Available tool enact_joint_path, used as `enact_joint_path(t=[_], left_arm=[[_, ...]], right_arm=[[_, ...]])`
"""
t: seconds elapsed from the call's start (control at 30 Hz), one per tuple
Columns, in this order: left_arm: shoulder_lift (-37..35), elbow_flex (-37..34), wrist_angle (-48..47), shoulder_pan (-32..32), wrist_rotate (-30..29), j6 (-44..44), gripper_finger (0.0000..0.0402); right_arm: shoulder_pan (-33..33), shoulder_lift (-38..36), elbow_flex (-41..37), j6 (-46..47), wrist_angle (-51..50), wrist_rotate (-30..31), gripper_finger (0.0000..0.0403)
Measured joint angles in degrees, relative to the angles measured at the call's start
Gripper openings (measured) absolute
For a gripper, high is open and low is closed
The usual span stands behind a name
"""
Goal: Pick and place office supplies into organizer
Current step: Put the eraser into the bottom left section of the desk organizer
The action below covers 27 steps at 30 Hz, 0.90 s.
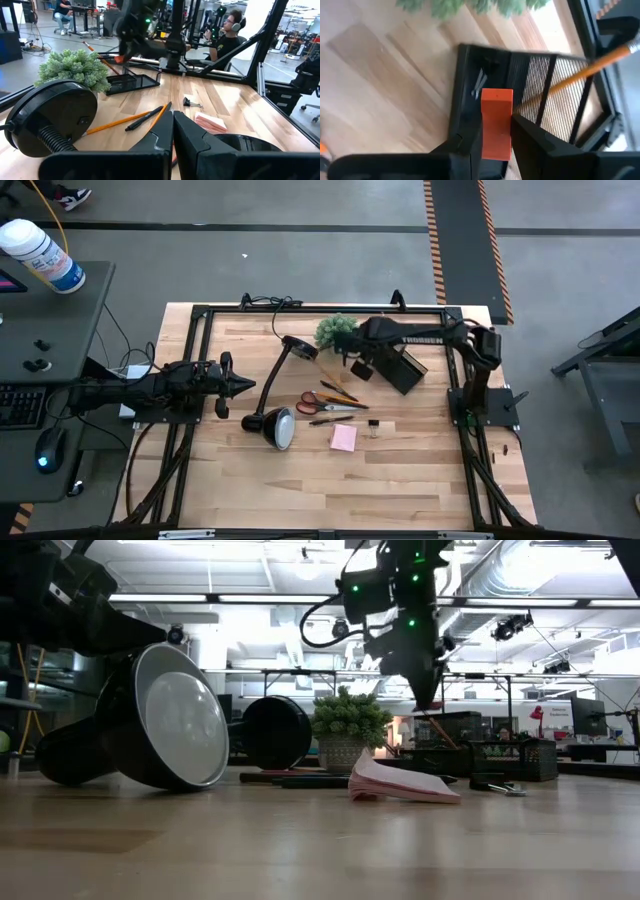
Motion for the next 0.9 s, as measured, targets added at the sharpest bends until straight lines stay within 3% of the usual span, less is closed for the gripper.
enact_joint_path(t=[0.3, 0.9], left_arm=[[0.00, 0.00, 0.00, 0.02, 0.02, 0.00, 0.0001], [0.00, 0.00, 0.00, 0.00, 0.02, 0.00, 0.0001]], right_arm=[[-4.55, -0.04, -0.21, -1.22, 3.16, -4.62, 0.0087], [-4.56, -0.04, -6.84, 0.56, 6.24, -5.35, 0.0088]])
